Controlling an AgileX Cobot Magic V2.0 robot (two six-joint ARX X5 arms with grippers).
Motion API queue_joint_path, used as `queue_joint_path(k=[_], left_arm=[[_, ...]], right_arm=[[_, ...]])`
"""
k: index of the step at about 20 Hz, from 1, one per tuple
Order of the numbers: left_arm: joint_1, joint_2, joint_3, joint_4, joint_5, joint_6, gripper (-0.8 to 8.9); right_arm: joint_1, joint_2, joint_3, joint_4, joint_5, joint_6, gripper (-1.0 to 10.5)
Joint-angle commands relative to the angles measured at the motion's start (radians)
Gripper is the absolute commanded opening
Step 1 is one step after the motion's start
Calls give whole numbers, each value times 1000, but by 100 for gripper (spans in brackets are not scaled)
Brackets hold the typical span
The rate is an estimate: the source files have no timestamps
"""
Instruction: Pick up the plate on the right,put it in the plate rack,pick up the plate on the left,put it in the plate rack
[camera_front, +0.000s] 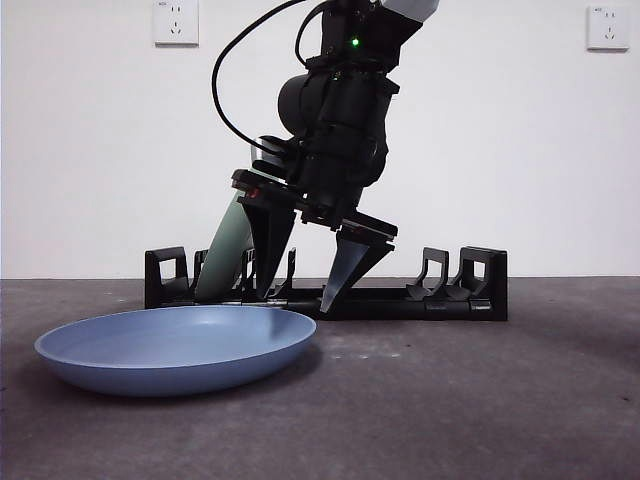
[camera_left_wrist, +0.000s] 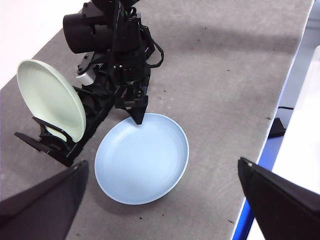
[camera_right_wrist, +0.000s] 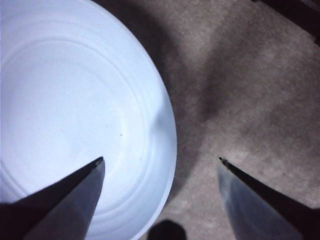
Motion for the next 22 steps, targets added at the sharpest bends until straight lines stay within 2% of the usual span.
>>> queue_joint_path(k=[1, 6, 7, 10, 16, 22], left_arm=[[-7, -2, -3, 3, -1, 8, 505], [-19, -2, -3, 3, -1, 9, 505], [-25, -2, -3, 3, -1, 8, 505], [-34, -2, -3, 4, -1, 9, 505], [-63, 15, -3, -2, -10, 21, 504], [-195, 93, -3, -8, -75, 48, 504]], right_arm=[[6, 20, -36, 11, 0, 24, 374], [8, 20, -113, 49, 0, 32, 371], [8, 20, -134, 60, 0, 35, 311], [12, 20, -150, 64, -3, 34, -8], [14, -19, -143, 16, -16, 26, -17], [6, -243, -142, -22, -14, 22, -17]])
